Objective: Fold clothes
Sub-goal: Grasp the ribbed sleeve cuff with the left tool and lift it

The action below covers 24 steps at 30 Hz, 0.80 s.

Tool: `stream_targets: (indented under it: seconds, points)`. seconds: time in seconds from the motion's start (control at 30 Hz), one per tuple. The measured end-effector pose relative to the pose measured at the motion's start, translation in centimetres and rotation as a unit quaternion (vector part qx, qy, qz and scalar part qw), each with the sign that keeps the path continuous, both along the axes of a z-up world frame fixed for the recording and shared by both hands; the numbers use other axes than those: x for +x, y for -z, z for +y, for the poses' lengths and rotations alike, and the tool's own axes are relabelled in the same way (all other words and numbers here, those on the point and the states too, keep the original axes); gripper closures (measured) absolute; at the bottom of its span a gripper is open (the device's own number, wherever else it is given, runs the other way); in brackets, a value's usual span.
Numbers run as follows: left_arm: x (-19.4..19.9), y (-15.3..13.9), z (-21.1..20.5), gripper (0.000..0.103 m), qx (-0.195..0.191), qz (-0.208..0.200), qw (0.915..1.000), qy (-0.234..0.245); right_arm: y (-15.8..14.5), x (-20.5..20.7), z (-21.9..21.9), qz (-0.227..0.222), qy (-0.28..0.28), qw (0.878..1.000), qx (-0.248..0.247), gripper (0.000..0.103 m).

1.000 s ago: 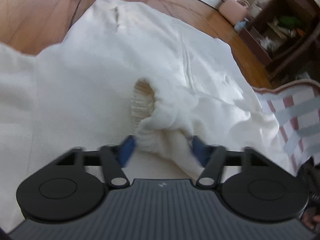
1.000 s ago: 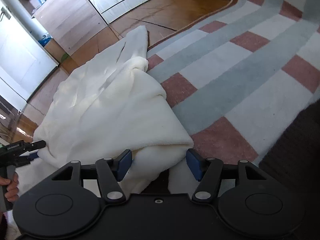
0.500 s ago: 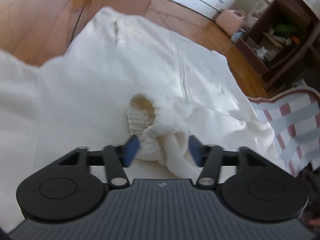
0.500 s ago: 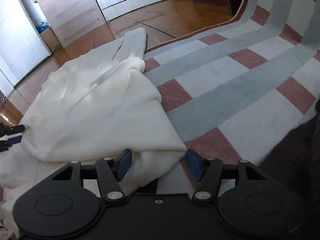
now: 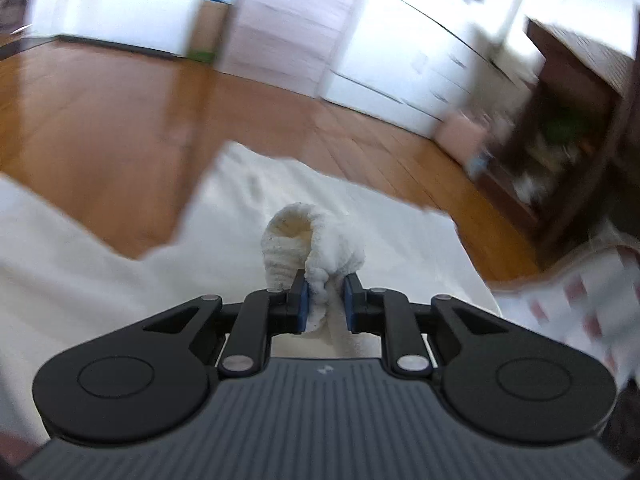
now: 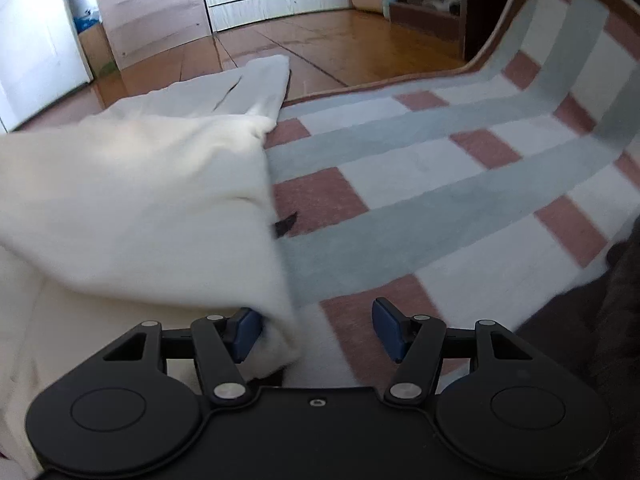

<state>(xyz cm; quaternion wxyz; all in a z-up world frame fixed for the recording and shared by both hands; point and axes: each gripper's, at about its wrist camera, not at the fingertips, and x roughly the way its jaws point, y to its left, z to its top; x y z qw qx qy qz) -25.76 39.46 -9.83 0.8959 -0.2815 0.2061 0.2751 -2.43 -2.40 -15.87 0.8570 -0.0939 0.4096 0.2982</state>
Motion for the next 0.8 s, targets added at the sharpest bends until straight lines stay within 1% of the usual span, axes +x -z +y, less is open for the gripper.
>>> stream_targets:
  seconds: [0.03, 0.07, 0.1, 0.13, 0.17, 0.2, 0.23, 0.3, 0.33, 0.37, 0.4, 0.43, 0.47, 0.5, 0.57, 0.6, 0.63, 0.7, 0.73, 0.77, 0.8]
  points:
    - [-0.3, 0.8, 0.5, 0.086, -0.021, 0.016, 0.9997, -0.002, 0.0, -0.2, 0.1, -0.011, -0.002, 1.000, -0.010, 0.039]
    - [-0.4, 2.0, 1.1, 0.086, -0.050, 0.039, 0.9980, 0.000, 0.0, -0.4, 0.3, -0.022, -0.003, 1.000, -0.019, 0.039]
    - [-0.3, 3.3, 1.5, 0.086, -0.079, 0.064, 0.9948, 0.005, 0.0, -0.6, 0.5, -0.030, -0.003, 0.999, -0.024, 0.042]
    - [-0.1, 4.2, 1.7, 0.087, -0.097, 0.081, 0.9919, 0.011, -0.1, -0.9, 0.8, -0.039, -0.009, 0.999, -0.027, 0.056]
    - [-0.1, 4.6, 1.7, 0.087, -0.105, 0.088, 0.9904, 0.016, -0.4, -1.5, 1.1, -0.055, -0.025, 0.998, -0.029, 0.068]
    - [-0.3, 4.3, 1.4, 0.087, -0.098, 0.085, 0.9913, 0.019, -0.7, -2.1, 1.5, -0.071, -0.041, 0.996, -0.032, 0.091]
    - [-0.6, 3.6, 1.0, 0.087, -0.084, 0.077, 0.9933, 0.022, -1.0, -2.7, 1.7, -0.088, -0.053, 0.994, -0.035, 0.096]
    - [-1.2, 2.3, 0.3, 0.086, -0.062, 0.060, 0.9959, 0.026, -1.9, -3.9, 0.8, -0.130, -0.046, 0.990, -0.043, 0.096]
    - [-1.6, 2.1, 0.0, 0.086, -0.067, 0.055, 0.9958, 0.027, -2.2, -4.3, 0.3, -0.141, -0.041, 0.988, -0.047, 0.096]
    - [-1.8, 2.5, -0.1, 0.086, -0.084, 0.057, 0.9944, 0.029, -1.7, -3.8, -0.1, -0.117, -0.035, 0.991, -0.050, 0.096]
    - [-1.7, 3.3, 0.0, 0.086, -0.108, 0.071, 0.9910, 0.034, -1.1, -3.3, -0.5, -0.097, -0.028, 0.993, -0.054, 0.096]
    - [-1.3, 4.4, 0.2, 0.086, -0.134, 0.092, 0.9859, 0.042, -0.5, -2.9, -0.6, -0.089, -0.021, 0.994, -0.061, 0.096]
    - [-1.0, 5.1, 0.5, 0.086, -0.148, 0.108, 0.9820, 0.047, -0.2, -2.5, -0.5, -0.071, -0.017, 0.995, -0.065, 0.095]
    - [-0.7, 5.6, 0.7, 0.086, -0.152, 0.122, 0.9796, 0.050, 0.1, -2.3, -0.4, -0.057, -0.015, 0.996, -0.069, 0.095]
    - [-0.2, 6.6, 1.1, 0.086, -0.161, 0.149, 0.9741, 0.055, -0.5, -2.3, 0.0, -0.054, -0.029, 0.994, -0.087, 0.094]
    - [-0.1, 6.5, 1.0, 0.085, -0.155, 0.154, 0.9741, 0.058, -0.8, -2.2, 0.2, -0.053, -0.036, 0.993, -0.098, 0.093]
    - [-0.1, 6.3, 0.9, 0.085, -0.144, 0.154, 0.9756, 0.060, -1.1, -2.2, 0.2, -0.048, -0.039, 0.993, -0.105, 0.090]
    - [-0.1, 6.3, 0.6, 0.085, -0.135, 0.160, 0.9758, 0.063, -2.0, -2.1, 0.2, -0.017, -0.049, 0.993, -0.109, 0.086]
    - [-0.1, 6.4, 0.7, 0.085, -0.137, 0.162, 0.9751, 0.064, -2.7, -2.1, 0.0, -0.001, -0.062, 0.994, -0.095, 0.084]
    - [-0.1, 6.5, 0.8, 0.084, -0.140, 0.160, 0.9750, 0.065, -3.8, -2.3, -0.3, 0.015, -0.086, 0.994, -0.069, 0.084]
    - [-0.1, 6.5, 0.9, 0.084, -0.143, 0.157, 0.9750, 0.068, -5.0, -2.5, -0.6, 0.024, -0.114, 0.992, -0.037, 0.080]
